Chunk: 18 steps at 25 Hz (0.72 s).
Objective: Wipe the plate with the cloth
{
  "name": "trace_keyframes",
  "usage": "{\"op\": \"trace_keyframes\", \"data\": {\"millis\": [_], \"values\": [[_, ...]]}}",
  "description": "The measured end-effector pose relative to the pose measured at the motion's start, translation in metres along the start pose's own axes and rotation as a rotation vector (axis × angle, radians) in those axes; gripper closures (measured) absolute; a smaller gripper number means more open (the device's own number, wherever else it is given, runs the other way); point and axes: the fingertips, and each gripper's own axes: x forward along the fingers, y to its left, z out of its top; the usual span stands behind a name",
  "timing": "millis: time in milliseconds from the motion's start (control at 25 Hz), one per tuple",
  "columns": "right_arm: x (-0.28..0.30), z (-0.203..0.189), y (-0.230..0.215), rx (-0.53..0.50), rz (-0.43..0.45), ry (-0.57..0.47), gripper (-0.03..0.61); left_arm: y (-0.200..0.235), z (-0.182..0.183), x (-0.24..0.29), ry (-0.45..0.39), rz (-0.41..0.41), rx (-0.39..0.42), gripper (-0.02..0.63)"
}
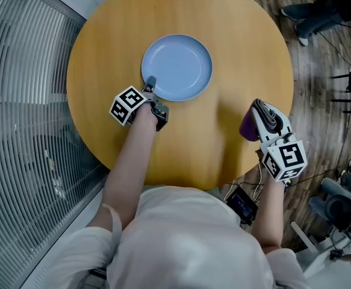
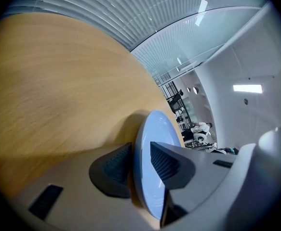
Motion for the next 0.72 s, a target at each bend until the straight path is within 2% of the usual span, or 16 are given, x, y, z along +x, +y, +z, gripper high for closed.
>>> {"op": "trace_keyframes", "data": {"millis": [160, 240, 440, 720], "values": [[0.001, -0.001, 0.004, -0.004, 0.005, -0.004, 0.489, -0.005, -0.002, -0.001, 0.022, -0.041, 0.009, 0.418], [-0.002, 0.003, 0.004, -0.006, 0.006, -0.010, 0.489, -0.010, -0.002, -0.004, 0.036, -0.055, 0.005, 0.393], [-0.004, 0.014, 0.008, -0.005, 0.004, -0.021, 0.489, -0.012, -0.003, -0.012, 0.060, -0.070, -0.010, 0.385], [-0.015, 0.016, 0.022, -0.022, -0.004, -0.038, 0.489, 0.008, 0.000, -0.039, 0.055, -0.058, -0.022, 0.383]]}}
